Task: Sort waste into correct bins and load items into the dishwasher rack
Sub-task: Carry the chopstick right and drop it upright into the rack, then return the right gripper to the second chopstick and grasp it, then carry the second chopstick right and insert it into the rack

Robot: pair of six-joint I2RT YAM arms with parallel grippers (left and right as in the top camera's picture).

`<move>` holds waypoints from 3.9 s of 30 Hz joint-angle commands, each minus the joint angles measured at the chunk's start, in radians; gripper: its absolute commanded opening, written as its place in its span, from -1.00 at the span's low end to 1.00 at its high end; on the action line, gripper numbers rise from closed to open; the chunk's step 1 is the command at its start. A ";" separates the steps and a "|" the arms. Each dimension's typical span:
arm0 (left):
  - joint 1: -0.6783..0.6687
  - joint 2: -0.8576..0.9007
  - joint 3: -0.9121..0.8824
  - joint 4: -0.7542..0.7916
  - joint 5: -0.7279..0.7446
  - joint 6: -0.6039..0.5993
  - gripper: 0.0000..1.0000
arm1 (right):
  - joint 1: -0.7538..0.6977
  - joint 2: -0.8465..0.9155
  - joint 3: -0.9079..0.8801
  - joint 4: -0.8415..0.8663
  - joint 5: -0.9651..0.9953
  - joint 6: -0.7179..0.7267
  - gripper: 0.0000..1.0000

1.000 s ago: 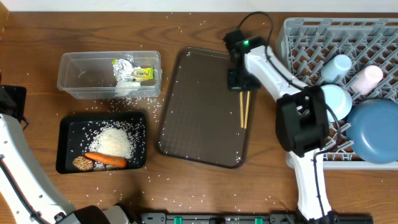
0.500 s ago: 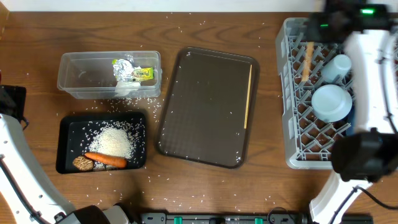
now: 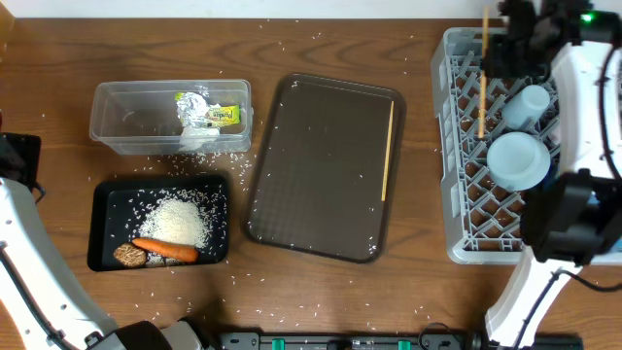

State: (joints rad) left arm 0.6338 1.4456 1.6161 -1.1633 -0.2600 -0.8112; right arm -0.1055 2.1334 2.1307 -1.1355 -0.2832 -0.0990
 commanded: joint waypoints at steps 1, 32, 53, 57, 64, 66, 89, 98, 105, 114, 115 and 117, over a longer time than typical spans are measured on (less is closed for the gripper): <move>0.005 0.002 0.005 -0.003 0.003 0.002 0.95 | 0.034 0.024 -0.005 0.003 -0.036 -0.006 -0.97; 0.005 0.002 0.005 -0.003 0.003 0.002 0.96 | 0.388 0.017 -0.078 -0.079 0.259 0.449 0.17; 0.005 0.002 0.005 -0.003 0.003 0.002 0.95 | 0.470 0.072 -0.395 0.183 0.298 0.578 0.06; 0.005 0.002 0.005 -0.003 0.003 0.002 0.96 | 0.463 0.072 -0.447 0.234 0.302 0.584 0.06; 0.005 0.002 0.005 -0.003 0.003 0.002 0.96 | 0.447 0.072 -0.479 0.260 0.301 0.580 0.03; 0.005 0.002 0.005 -0.003 0.003 0.002 0.96 | 0.449 0.072 -0.492 0.272 0.301 0.581 0.01; 0.005 0.002 0.005 -0.003 0.003 0.002 0.96 | 0.398 0.025 -0.289 0.133 0.270 0.493 -0.98; 0.005 0.002 0.005 -0.003 0.003 0.002 0.96 | 0.215 -0.062 0.006 -0.006 0.219 0.216 -0.98; 0.005 0.002 0.005 -0.003 0.003 0.002 0.96 | 0.064 -0.060 0.023 -0.021 0.092 -0.045 -0.98; 0.005 0.002 0.005 -0.003 0.003 0.002 0.96 | 0.026 -0.018 -0.049 -0.005 0.064 -0.045 -0.98; 0.005 0.002 0.005 -0.003 0.003 0.002 0.96 | 0.029 -0.010 -0.055 -0.001 0.045 -0.045 -0.97; 0.005 0.002 0.005 -0.003 0.003 0.002 0.96 | 0.037 0.000 -0.061 0.010 0.020 -0.039 -0.97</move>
State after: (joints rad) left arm 0.6338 1.4456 1.6161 -1.1633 -0.2600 -0.8112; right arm -0.0849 2.0972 2.0865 -1.1336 -0.2047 -0.1215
